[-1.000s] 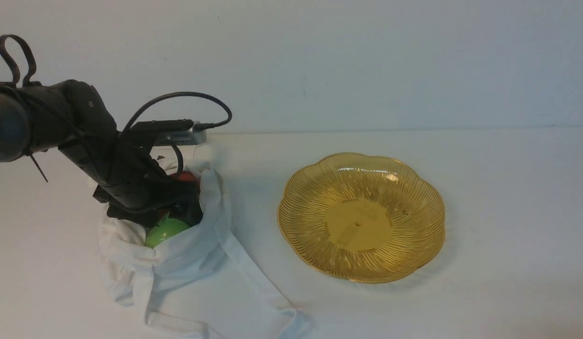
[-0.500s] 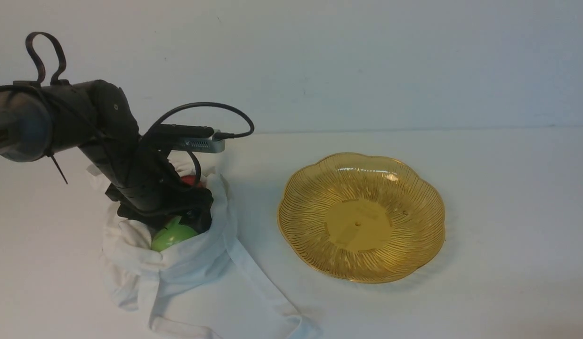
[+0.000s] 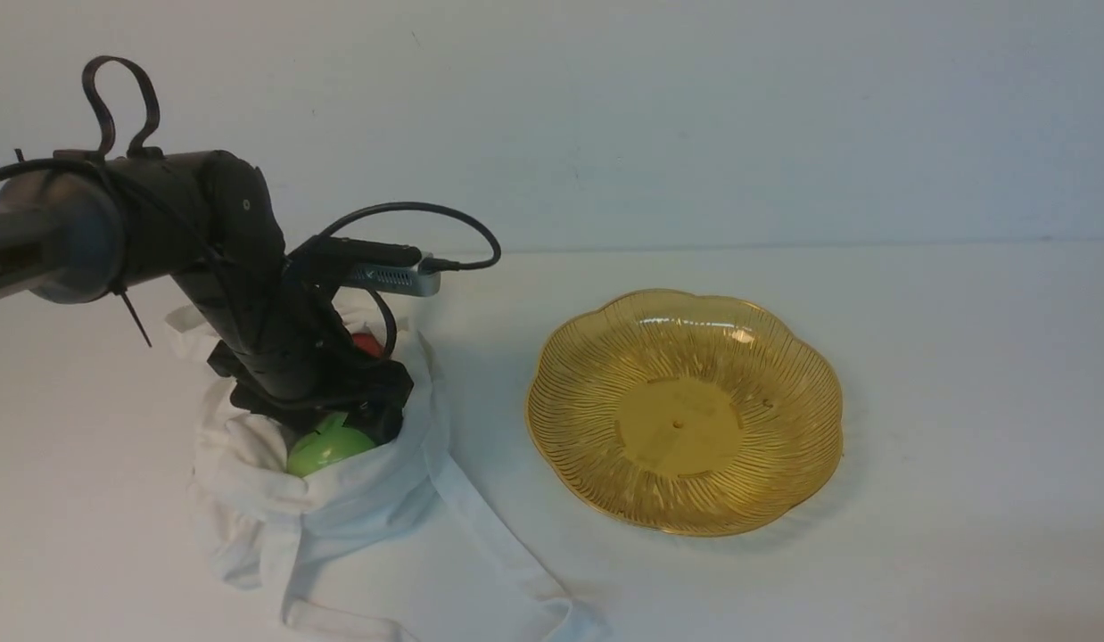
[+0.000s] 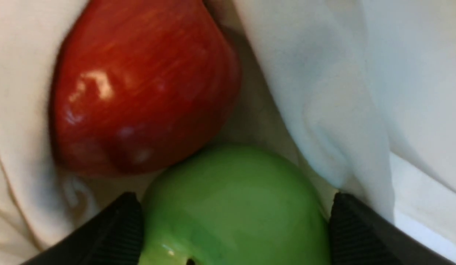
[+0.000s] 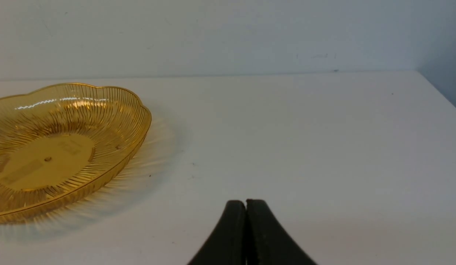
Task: Take the fruit out of the cloth bag on the white table and place them on a plate.
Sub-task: 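Reach into the white bag and grasp the apple with the left gripper, then place the held apple onto the plate with the left gripper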
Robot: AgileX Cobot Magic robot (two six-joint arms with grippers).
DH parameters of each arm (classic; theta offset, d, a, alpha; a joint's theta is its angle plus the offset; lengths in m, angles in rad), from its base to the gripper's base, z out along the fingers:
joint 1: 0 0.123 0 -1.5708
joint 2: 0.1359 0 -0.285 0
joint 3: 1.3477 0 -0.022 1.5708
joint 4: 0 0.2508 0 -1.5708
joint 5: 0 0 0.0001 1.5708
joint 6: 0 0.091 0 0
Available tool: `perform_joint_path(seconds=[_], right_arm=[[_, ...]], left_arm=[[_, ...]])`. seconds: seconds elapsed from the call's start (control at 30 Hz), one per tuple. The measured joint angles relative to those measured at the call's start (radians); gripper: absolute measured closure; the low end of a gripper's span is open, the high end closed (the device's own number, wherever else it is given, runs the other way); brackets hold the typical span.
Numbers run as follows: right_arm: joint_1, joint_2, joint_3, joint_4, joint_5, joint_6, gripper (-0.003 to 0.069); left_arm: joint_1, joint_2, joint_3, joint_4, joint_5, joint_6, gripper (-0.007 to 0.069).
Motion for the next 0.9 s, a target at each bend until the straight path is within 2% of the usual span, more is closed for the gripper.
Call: perform_joint_path(seconds=[0.27,0.63,0.8,0.9], right_arm=[[0.000,0.000,0.000,0.000,0.000,0.000,0.0674],[0.000,0.000,0.000,0.000,0.000,0.000,0.0674],[0.000,0.000,0.000,0.000,0.000,0.000,0.0674],[0.000,0.000,0.000,0.000,0.000,0.000,0.0674]], left_arm=[[0.000,-0.053,0.000,0.029,0.085,0.001,0.0034],[0.000,-0.210,-0.035,0.046,0.110,0.003,0.0043],[-0.006,-0.273,-0.082,-0.037,0.122,0.021,0.0046],[-0.044,-0.291,-0.121,-0.125,0.114,0.063,0.0046]])
